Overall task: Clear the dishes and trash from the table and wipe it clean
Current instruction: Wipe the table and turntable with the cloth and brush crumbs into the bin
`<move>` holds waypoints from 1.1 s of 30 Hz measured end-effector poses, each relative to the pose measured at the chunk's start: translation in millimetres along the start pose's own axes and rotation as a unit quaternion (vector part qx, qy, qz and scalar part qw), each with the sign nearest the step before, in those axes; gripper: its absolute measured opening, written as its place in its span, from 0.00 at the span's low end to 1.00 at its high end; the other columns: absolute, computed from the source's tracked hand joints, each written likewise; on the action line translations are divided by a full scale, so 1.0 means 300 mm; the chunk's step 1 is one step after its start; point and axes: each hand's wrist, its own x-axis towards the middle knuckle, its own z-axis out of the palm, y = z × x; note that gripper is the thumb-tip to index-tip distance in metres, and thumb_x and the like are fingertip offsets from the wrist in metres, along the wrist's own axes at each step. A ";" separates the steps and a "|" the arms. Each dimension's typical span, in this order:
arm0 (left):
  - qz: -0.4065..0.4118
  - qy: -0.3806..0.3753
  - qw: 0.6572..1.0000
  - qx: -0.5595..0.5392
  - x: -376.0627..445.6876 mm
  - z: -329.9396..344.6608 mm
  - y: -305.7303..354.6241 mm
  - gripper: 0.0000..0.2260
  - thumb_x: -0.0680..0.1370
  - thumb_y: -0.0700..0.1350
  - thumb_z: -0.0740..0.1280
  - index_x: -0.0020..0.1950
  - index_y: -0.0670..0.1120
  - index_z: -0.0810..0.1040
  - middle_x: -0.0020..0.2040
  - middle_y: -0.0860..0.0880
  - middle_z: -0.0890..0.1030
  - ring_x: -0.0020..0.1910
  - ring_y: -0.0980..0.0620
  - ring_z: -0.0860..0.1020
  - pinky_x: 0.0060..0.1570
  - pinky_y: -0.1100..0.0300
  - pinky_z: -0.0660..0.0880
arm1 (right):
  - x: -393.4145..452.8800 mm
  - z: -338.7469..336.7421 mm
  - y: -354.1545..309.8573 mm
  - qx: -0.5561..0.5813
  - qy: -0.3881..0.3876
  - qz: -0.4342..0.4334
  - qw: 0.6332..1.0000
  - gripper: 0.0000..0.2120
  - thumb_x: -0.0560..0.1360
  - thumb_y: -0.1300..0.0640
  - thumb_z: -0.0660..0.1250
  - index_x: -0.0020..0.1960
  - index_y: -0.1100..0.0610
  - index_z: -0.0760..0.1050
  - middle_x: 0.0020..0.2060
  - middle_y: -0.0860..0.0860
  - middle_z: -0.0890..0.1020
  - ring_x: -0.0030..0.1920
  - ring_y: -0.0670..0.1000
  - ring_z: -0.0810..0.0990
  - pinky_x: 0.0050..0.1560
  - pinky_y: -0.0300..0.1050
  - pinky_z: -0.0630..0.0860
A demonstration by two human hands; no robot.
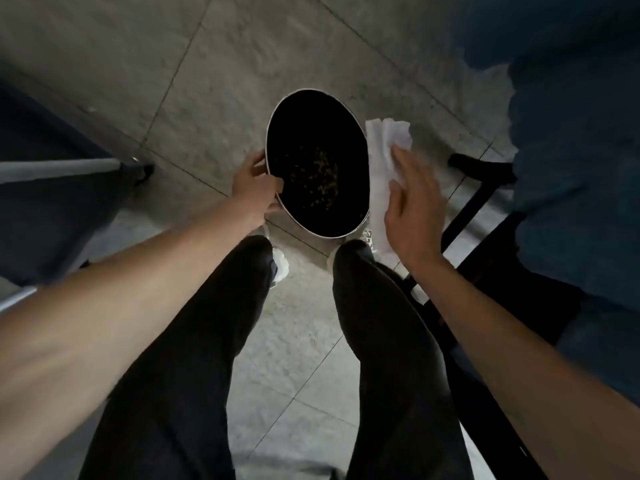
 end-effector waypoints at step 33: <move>0.181 -0.108 0.947 0.240 -0.266 0.004 0.035 0.13 0.82 0.49 0.64 0.63 0.47 0.80 0.58 0.49 0.82 0.61 0.52 0.78 0.62 0.54 0.73 | -0.100 -0.029 -0.269 0.099 -0.048 0.066 0.992 0.25 0.82 0.58 0.65 0.77 0.52 0.65 0.74 0.46 0.72 0.64 0.34 0.70 0.56 0.24 0.67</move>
